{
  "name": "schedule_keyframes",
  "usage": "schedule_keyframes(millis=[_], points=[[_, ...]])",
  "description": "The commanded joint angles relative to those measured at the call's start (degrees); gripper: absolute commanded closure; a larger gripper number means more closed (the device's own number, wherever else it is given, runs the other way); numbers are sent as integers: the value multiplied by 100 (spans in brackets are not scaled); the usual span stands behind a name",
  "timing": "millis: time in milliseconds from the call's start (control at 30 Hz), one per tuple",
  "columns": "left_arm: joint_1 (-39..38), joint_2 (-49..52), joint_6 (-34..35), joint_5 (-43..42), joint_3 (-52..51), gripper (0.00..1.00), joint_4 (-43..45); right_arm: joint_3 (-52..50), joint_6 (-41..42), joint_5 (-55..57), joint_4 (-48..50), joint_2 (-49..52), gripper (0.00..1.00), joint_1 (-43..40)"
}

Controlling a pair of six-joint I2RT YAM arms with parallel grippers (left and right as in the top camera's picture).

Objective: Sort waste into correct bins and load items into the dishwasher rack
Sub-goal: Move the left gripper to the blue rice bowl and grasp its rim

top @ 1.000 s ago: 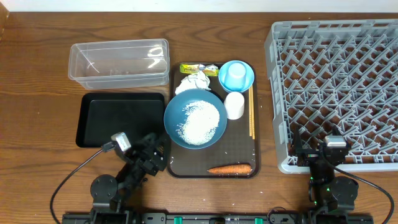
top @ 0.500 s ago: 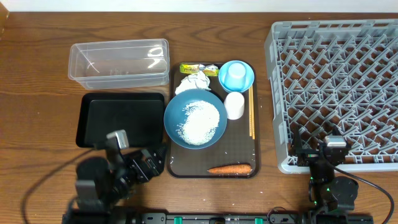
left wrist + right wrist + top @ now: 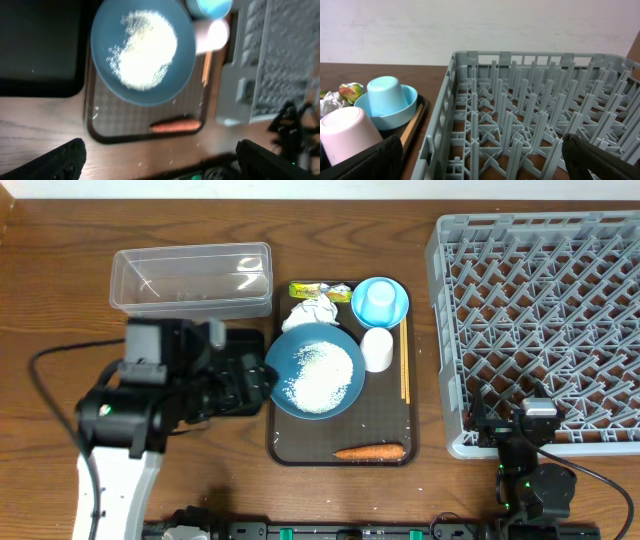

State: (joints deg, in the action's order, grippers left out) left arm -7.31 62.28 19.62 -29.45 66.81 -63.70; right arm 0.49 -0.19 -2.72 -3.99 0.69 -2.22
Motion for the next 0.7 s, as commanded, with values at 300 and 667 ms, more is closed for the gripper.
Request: schedule_keyframes(millis=[300, 667], points=[[-2962, 896, 404, 2938, 105, 2, 577, -17, 101, 35, -11, -31, 1, 0], [-3289, 1845, -304, 2476, 103, 2, 1255, -17, 101, 35, -11, -31, 1, 0]])
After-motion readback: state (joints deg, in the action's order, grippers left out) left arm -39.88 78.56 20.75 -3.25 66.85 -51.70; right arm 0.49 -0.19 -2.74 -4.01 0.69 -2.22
